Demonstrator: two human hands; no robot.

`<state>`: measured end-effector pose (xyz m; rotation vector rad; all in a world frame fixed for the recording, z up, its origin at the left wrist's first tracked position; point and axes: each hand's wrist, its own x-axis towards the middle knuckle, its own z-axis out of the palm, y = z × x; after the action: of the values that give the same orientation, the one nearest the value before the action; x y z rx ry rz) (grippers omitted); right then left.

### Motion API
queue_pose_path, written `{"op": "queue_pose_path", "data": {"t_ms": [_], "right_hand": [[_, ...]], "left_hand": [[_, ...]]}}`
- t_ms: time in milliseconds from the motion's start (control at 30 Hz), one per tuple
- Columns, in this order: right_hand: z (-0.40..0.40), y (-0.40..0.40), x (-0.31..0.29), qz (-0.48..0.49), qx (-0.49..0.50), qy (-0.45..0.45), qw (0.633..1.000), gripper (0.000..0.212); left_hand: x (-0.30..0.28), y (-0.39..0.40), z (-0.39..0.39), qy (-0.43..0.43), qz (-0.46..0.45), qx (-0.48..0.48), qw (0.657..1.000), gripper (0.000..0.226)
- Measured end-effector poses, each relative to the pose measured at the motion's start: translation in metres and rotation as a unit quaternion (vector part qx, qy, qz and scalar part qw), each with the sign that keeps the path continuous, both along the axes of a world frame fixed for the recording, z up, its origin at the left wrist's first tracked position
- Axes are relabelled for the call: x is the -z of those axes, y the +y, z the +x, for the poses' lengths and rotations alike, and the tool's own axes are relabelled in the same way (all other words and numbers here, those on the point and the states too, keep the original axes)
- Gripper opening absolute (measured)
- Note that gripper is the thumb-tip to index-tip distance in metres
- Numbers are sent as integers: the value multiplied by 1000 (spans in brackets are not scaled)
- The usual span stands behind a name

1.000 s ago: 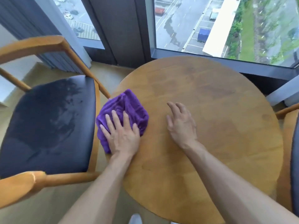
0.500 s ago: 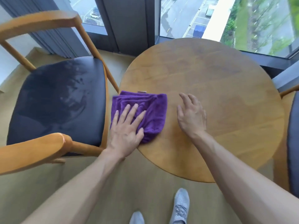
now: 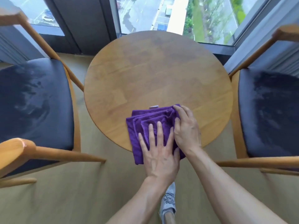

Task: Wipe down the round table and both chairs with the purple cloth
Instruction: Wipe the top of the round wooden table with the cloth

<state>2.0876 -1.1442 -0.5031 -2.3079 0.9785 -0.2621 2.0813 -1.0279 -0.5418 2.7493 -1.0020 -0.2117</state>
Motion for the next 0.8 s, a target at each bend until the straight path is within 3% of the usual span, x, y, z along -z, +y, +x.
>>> {"op": "queue_pose_path", "data": {"t_ms": [300,433,600,733,800], "right_hand": [[-84,-11,-4,-51,240,-61,967,41],[-75,-9,3,-15,273,-29,962,34],[-47,10,10,-90,243,121,958,60],[-40,17,16,-153,181,121,964,65],[-43,17,23,-139,172,127,967,67]], "left_hand": [[-4,-74,-18,38,49,184,981,67],[-21,-80,17,98,-37,224,969,50],[-39,-75,72,188,-154,226,943,37],[-39,-74,76,196,-207,198,938,41],[-37,-78,79,204,-234,164,936,42]]}}
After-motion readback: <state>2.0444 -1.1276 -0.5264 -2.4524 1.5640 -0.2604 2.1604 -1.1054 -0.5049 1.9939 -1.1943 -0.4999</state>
